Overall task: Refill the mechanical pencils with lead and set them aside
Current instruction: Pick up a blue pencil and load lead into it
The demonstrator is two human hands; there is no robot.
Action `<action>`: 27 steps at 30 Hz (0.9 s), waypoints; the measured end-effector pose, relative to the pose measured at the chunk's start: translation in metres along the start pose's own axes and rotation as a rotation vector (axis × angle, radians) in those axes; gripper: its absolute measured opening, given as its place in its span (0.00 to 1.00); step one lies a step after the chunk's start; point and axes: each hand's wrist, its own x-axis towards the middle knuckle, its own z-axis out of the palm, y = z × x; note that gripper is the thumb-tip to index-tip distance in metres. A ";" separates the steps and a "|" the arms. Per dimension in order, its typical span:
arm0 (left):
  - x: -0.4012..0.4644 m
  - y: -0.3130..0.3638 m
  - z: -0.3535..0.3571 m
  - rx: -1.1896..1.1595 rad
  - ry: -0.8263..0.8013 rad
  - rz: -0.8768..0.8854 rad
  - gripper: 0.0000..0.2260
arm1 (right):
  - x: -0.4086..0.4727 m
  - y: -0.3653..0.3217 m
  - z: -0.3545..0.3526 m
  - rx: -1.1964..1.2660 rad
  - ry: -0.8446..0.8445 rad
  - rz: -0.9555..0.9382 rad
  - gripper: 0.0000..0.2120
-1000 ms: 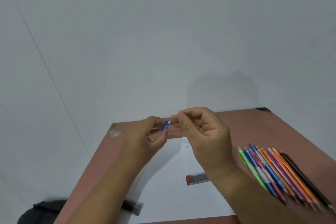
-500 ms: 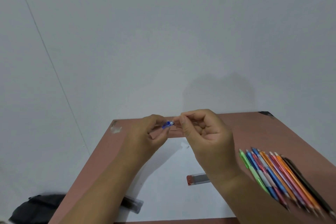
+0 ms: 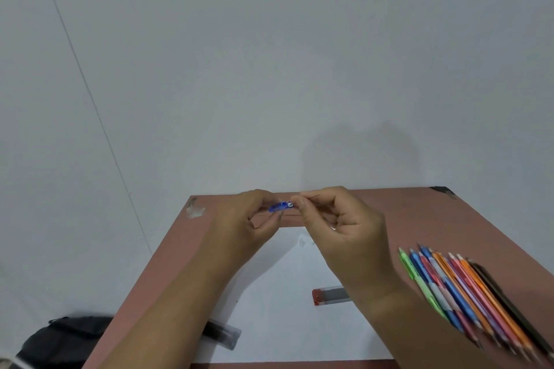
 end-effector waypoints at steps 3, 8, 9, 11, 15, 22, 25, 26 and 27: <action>-0.001 -0.004 0.000 0.003 -0.012 -0.018 0.07 | 0.000 0.000 -0.001 -0.040 -0.001 -0.026 0.04; 0.000 -0.003 -0.001 0.000 -0.021 0.007 0.08 | 0.001 -0.005 -0.002 -0.149 -0.017 -0.020 0.06; 0.000 -0.002 -0.001 -0.016 -0.029 -0.006 0.08 | 0.002 -0.007 -0.002 -0.148 -0.035 0.010 0.09; 0.000 0.000 -0.002 -0.048 -0.053 -0.032 0.09 | 0.002 -0.008 -0.001 -0.113 -0.072 0.111 0.13; 0.000 0.000 -0.002 -0.060 -0.098 -0.072 0.08 | 0.004 -0.002 -0.003 -0.122 -0.072 0.226 0.11; 0.002 0.008 -0.006 -0.074 -0.129 -0.150 0.15 | 0.010 0.006 -0.009 -0.328 -0.025 0.292 0.08; 0.002 0.008 -0.006 -0.060 -0.128 -0.230 0.15 | 0.015 0.019 -0.019 -0.544 -0.059 0.356 0.08; 0.002 0.007 -0.006 -0.052 -0.119 -0.262 0.13 | 0.016 0.025 -0.022 -0.614 -0.104 0.385 0.09; 0.002 0.006 -0.005 -0.044 -0.108 -0.289 0.11 | 0.016 0.031 -0.024 -0.676 -0.160 0.415 0.09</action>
